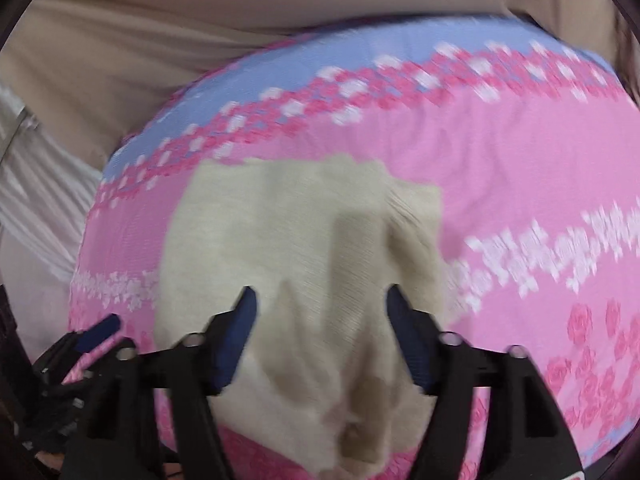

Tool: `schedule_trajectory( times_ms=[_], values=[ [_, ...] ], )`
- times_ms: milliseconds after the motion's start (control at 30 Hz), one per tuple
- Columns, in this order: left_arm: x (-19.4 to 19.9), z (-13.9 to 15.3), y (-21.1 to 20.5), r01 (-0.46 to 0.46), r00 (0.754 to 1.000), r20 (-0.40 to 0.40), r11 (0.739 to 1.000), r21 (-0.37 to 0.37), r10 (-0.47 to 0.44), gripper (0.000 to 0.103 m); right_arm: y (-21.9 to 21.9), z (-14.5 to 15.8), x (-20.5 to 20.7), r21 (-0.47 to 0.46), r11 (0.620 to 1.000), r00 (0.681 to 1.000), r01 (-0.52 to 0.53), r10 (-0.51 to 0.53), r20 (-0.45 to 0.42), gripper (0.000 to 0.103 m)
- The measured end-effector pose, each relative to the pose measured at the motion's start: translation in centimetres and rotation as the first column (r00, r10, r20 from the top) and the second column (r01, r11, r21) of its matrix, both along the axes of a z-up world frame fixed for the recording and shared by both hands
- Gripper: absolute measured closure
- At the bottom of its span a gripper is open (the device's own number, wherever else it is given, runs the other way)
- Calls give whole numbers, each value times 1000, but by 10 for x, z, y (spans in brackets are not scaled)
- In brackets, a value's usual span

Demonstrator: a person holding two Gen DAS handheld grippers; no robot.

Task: Fold small clothes

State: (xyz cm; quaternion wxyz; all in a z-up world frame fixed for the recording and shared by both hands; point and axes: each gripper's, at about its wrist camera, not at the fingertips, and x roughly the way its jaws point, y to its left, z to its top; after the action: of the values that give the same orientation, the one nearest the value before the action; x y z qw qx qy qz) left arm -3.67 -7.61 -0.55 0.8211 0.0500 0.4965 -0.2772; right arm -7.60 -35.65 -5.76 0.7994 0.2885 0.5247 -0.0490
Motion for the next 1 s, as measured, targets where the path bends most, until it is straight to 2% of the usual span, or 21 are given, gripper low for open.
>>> schedule_trajectory(
  times_ms=[67,100,133,167,233,300,367,400,467,500,533,567,633,700,800,867,933,1000],
  values=[
    [3,-6,3,-22,999,-32,1000,-2,22,44,-2,-22,-4,118,993,1000,12,-10,-16,38],
    [4,-8,4,-29,999,-43,1000,-4,29,44,0,-28,-4,132,991,1000,13,-11,-13,44],
    [5,-9,4,-34,998,-49,999,-7,34,44,4,-31,-3,141,990,1000,1,0,-5,75],
    [5,-9,4,-37,998,-51,999,-9,37,44,7,-29,-3,148,989,1000,-8,7,4,83],
    [6,-4,0,-35,998,-43,999,-14,34,44,8,-5,-8,109,994,998,-13,6,70,87],
    [5,1,-3,-23,999,-36,999,-34,22,43,2,25,-18,60,998,990,-14,5,138,88],
    [4,4,-8,-9,1000,-30,999,-44,8,41,-9,36,-24,23,1000,989,-4,1,149,89],
    [3,2,-10,-4,1000,-30,999,-41,3,38,-15,31,-25,-16,1000,992,6,-4,125,89],
    [2,-6,-17,10,999,-45,1000,-23,-11,38,-22,-1,-20,-66,998,1000,-14,15,26,87],
    [2,-12,-20,18,998,-66,1000,-21,-20,38,-25,-27,-17,-52,998,999,-23,21,-33,86],
    [4,-20,-23,16,996,-90,1000,-18,-17,38,-27,-40,-19,-12,1000,999,-10,9,-40,82],
    [5,-27,-24,8,993,-116,1000,-1,-8,38,-29,-39,-21,20,1000,1000,9,-8,-21,80],
    [7,-28,-22,-7,993,-121,1000,12,9,38,-30,-15,-27,-6,999,999,33,-33,8,74],
    [8,-20,-19,-16,996,-87,1000,0,16,38,-29,17,-35,-60,996,996,64,-60,68,74],
    [14,-4,-23,-18,998,-58,999,-28,16,38,-22,52,-29,-89,996,991,22,-10,135,76],
    [19,2,-32,-4,999,-51,999,-46,1,38,-11,59,-16,-92,996,987,-21,35,156,77],
    [23,2,-49,24,999,-44,999,-39,-26,38,-3,51,0,-96,994,988,-53,67,140,77],
    [26,-11,-62,40,997,-62,999,-11,-40,38,-1,18,19,-92,993,994,-68,76,82,77]
  ],
)
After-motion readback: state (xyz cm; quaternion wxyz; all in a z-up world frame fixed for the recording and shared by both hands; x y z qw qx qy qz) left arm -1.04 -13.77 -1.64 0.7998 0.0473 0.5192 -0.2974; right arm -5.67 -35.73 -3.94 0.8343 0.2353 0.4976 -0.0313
